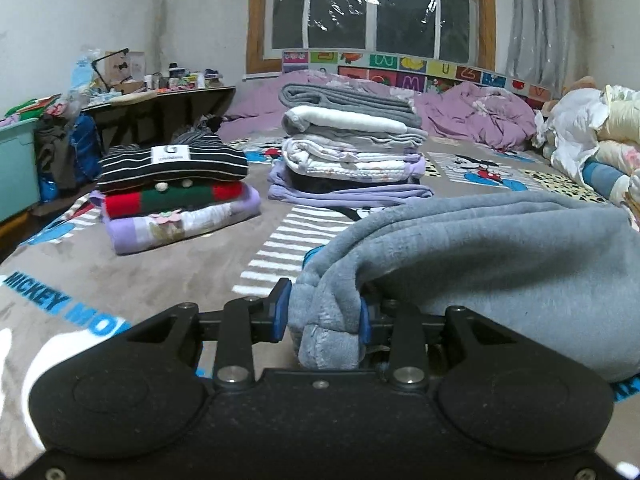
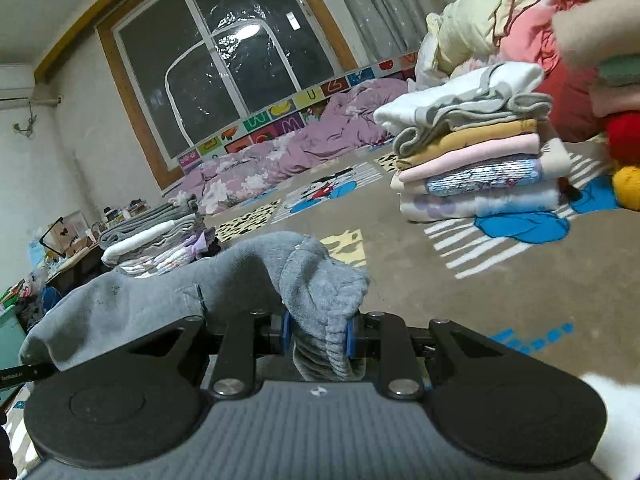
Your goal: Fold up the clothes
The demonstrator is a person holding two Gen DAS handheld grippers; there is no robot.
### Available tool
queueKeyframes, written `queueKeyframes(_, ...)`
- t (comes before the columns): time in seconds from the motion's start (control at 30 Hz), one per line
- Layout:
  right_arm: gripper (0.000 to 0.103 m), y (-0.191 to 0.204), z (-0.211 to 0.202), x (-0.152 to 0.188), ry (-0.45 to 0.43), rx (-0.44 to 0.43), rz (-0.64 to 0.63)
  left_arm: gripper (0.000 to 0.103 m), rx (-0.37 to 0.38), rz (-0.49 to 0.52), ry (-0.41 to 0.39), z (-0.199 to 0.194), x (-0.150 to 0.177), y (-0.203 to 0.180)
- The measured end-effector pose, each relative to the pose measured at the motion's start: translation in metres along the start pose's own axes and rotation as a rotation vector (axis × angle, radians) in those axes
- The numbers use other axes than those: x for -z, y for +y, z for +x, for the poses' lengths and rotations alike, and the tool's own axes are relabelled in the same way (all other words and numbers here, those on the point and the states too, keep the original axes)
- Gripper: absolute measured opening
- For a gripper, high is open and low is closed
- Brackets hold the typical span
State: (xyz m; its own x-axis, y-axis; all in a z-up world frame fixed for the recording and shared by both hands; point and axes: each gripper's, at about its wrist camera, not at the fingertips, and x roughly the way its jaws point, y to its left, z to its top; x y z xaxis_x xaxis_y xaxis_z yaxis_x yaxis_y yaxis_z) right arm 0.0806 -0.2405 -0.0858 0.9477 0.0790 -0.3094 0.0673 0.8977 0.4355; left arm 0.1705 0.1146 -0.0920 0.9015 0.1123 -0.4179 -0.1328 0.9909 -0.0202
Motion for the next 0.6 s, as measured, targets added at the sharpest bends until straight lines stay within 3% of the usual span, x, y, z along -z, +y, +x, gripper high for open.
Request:
queueKeyframes(0.33, 0.025, -0.014, 0.058, -0.017, 0.038, -0.004, -0.001, 0.034, 0.033, 0.050, 0.024, 0.051, -0.013, -0.004)
queueKeyframes(0.6, 0.025, -0.031, 0.095, -0.019, 0.108, 0.004, 0.078, 0.042, 0.123, -0.060, 0.094, 0.089, -0.023, 0.012)
